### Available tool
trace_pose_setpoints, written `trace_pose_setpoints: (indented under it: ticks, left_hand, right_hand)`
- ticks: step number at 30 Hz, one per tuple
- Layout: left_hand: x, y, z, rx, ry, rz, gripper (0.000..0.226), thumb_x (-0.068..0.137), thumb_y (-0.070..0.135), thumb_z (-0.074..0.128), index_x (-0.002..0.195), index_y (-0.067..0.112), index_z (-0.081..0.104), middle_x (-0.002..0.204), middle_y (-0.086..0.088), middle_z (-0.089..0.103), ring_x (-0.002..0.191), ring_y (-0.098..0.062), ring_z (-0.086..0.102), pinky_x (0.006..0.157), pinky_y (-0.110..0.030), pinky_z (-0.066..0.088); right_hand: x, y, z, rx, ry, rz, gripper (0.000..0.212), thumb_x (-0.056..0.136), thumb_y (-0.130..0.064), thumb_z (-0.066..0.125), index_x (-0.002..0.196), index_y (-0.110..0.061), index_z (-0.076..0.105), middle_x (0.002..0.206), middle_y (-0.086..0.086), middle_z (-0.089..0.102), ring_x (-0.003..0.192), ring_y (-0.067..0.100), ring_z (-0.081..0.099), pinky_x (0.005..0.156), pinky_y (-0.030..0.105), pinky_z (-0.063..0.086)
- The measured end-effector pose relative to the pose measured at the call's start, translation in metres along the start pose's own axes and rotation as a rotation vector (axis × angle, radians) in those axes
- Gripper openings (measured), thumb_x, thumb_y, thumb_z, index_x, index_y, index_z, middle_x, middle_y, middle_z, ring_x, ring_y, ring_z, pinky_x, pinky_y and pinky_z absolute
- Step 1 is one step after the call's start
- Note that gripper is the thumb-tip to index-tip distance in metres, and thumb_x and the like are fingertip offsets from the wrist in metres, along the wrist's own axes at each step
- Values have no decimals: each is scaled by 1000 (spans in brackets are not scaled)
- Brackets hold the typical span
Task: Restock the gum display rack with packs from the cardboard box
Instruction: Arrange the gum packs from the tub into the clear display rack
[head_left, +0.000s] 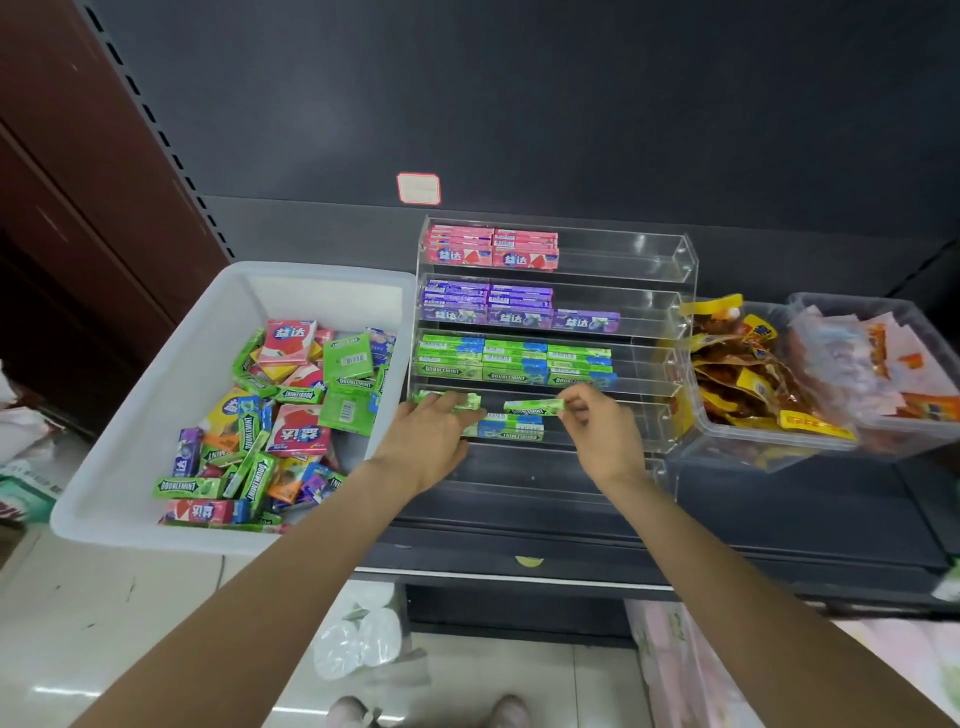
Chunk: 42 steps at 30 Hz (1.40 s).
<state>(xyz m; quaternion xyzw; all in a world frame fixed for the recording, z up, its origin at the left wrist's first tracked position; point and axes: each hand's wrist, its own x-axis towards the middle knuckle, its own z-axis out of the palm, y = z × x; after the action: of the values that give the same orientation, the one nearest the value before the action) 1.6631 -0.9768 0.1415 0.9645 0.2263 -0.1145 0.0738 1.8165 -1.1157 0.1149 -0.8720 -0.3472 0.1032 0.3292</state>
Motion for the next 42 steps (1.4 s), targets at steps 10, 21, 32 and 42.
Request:
trace_pose_setpoints:
  ticks: [10,21,32,42]
  left_hand:
    - [6,6,5,8,75,-35,57,96,29,43,147,34,19,143,-2,31,132,-23,30,105,-42,29]
    - [11,7,12,51,128,-37,53,96,36,41,146,35,23,142,-3,29,129,-23,30,104,-42,30]
    - [3,2,9,2,211,-44,44,98,30,38,142,27,34,141,0,36,128,-21,36,103,-35,30]
    - [-60,-85,-28,-265,453,-66,30,92,16,52,121,13,60,121,-7,56,105,-29,56,88,-39,47]
  right_hand:
    - [4,-12,13,-257,-93,-174,32,96,-10,48,124,-21,56,112,3,58,87,19,63,72,32,54]
    - [5,-7,10,-226,-281,-245,42,95,-35,49,133,-16,51,127,1,50,120,15,46,97,31,42]
    - [-2,-20,16,-396,-245,-371,44,96,-32,50,138,-19,45,131,-4,48,121,15,41,99,33,38]
    - [-7,-126,43,-90,-137,-517,31,94,-26,52,122,-14,60,116,-1,57,110,16,48,97,29,39]
